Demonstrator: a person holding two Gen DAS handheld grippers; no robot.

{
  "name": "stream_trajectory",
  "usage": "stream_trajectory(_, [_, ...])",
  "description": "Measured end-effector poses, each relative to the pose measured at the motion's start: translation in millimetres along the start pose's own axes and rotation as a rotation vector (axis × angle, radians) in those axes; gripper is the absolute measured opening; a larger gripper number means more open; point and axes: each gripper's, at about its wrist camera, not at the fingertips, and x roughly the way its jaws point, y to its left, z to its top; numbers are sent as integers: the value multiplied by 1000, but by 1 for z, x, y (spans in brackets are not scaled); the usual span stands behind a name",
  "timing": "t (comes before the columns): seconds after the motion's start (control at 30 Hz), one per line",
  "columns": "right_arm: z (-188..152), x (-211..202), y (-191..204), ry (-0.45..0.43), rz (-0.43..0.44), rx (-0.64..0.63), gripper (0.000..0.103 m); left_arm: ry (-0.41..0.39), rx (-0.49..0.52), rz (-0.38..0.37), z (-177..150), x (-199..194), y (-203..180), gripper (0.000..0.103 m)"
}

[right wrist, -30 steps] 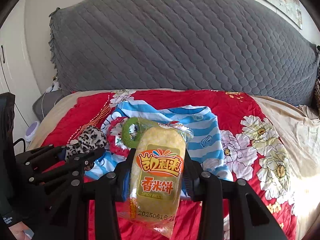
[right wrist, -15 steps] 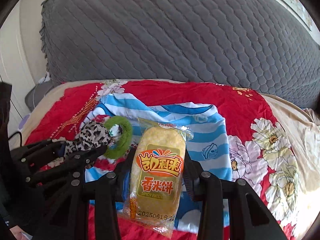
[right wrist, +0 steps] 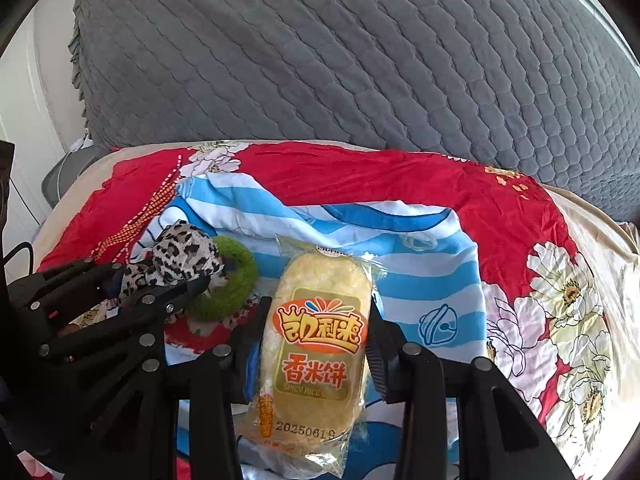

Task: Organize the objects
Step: 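Carry the bread packet and leopard scrunchie up and over the striped shirt, then lower the packet and scrunchie onto the shirt and open both tools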

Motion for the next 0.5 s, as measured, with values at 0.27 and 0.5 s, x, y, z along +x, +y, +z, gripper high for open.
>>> stream_trajectory(0.27, [-4, 12, -4, 23, -4, 9, 42, 5, 2, 11, -2, 8, 1, 20])
stream_trajectory(0.5, [-6, 21, -4, 46, -10, 10, 42, 13, -2, 27, -4, 13, 1, 23])
